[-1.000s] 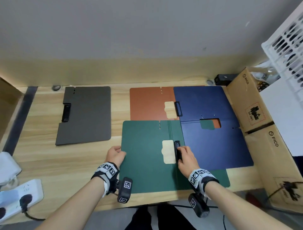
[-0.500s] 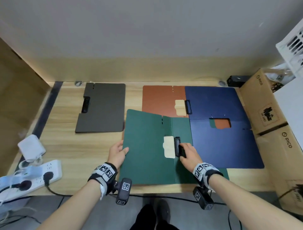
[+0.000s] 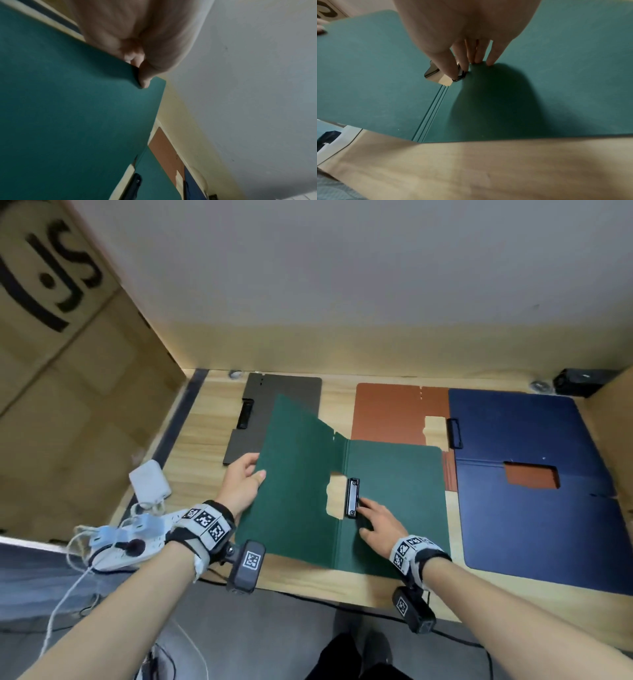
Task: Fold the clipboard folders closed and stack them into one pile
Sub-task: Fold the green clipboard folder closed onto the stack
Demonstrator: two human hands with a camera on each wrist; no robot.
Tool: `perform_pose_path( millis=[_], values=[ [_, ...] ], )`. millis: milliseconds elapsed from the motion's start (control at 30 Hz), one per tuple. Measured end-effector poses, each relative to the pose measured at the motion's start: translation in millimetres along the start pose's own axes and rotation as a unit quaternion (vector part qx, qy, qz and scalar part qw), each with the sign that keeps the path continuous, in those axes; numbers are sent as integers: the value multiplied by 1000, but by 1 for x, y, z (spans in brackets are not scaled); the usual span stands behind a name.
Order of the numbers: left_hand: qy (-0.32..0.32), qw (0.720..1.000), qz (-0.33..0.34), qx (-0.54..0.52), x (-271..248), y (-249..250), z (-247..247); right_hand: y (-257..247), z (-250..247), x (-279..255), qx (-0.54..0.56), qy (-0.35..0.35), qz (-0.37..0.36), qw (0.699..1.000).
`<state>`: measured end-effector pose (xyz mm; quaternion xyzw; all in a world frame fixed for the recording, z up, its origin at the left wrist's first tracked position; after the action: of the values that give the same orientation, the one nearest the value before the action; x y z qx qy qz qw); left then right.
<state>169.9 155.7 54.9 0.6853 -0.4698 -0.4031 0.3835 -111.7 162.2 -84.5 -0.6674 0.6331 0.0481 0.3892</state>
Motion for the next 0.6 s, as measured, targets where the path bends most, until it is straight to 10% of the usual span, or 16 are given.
perform_pose_path(
  millis=[300,600],
  values=[
    [-200,973,65,93,-16,74,47,5,-46,-4,132,19,29,991],
    [-288,880,188,328,-20,101,160,57,-109,-41,320,76,70,942]
  ],
)
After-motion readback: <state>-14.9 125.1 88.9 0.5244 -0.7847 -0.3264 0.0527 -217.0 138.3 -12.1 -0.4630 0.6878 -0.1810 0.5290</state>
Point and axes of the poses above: each hand's wrist, its own x-axis towards the middle knuckle, its own z-axis out of the palm, y = z × x, the point moved 2 cm from there along x, towards the middle knuckle, and after that the axes turned 13 degrees about z, right-handed, at the moved point
